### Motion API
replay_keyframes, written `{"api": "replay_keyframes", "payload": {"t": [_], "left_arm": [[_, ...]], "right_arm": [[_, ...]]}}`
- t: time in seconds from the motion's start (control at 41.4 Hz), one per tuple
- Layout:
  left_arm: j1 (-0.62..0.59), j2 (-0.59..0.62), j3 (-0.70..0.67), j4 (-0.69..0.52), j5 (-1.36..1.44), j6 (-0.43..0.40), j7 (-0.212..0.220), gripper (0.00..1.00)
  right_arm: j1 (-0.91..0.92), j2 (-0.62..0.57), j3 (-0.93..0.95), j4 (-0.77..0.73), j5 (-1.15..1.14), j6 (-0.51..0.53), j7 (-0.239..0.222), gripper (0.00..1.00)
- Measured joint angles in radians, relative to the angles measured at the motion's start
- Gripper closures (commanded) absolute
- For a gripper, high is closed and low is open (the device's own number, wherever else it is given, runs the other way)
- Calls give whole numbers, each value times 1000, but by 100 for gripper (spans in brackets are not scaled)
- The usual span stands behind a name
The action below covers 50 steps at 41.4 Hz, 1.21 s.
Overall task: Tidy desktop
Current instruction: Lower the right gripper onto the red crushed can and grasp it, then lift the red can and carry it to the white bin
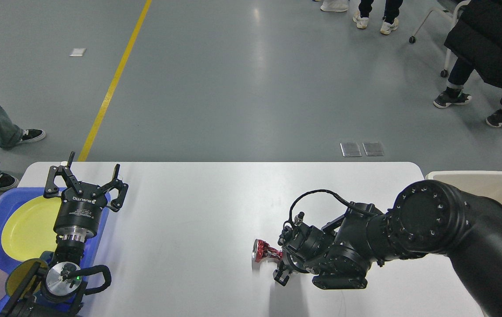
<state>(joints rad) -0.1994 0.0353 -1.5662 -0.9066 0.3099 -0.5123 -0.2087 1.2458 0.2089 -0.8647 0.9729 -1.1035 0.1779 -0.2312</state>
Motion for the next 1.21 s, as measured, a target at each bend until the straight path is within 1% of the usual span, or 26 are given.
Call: {"api": "replay_keyframes", "payload": {"t": [0.193, 0.411, 0.531, 0.652, 0.797, 0.894, 0.918, 1.039, 1.063, 1.087, 1.208], "left_arm": [[0, 0, 0, 0, 0, 0, 0, 3], [0, 0, 0, 0, 0, 0, 0, 3], [0, 0, 0, 0, 0, 0, 0, 3], [0, 0, 0, 0, 0, 0, 0, 3], [0, 0, 0, 0, 0, 0, 0, 3], [0, 0, 0, 0, 0, 0, 0, 3], [0, 0, 0, 0, 0, 0, 1, 3], [0, 0, 0, -1, 0, 0, 2, 3], [0, 0, 0, -1, 0, 0, 2, 3], [0, 0, 0, -1, 0, 0, 2, 3], [0, -1, 0, -1, 0, 0, 2, 3]], "right_arm": [[8, 2, -36, 2, 19, 7, -5, 100], [37, 0, -43, 6, 178, 6, -7, 100], [51, -4, -43, 10, 215, 8, -7, 100], [110, -28, -42, 51, 274, 11, -7, 100], [219, -72, -57, 117, 449, 32, -2, 100], [313, -118, -69, 168, 579, 84, 2, 100], [363, -142, -72, 195, 646, 116, 4, 100], [480, -199, -77, 244, 798, 217, 6, 100], [509, -215, -79, 251, 834, 250, 6, 100], [556, -241, -81, 259, 892, 308, 6, 100], [673, -310, -105, 279, 1025, 464, 6, 100]]}}
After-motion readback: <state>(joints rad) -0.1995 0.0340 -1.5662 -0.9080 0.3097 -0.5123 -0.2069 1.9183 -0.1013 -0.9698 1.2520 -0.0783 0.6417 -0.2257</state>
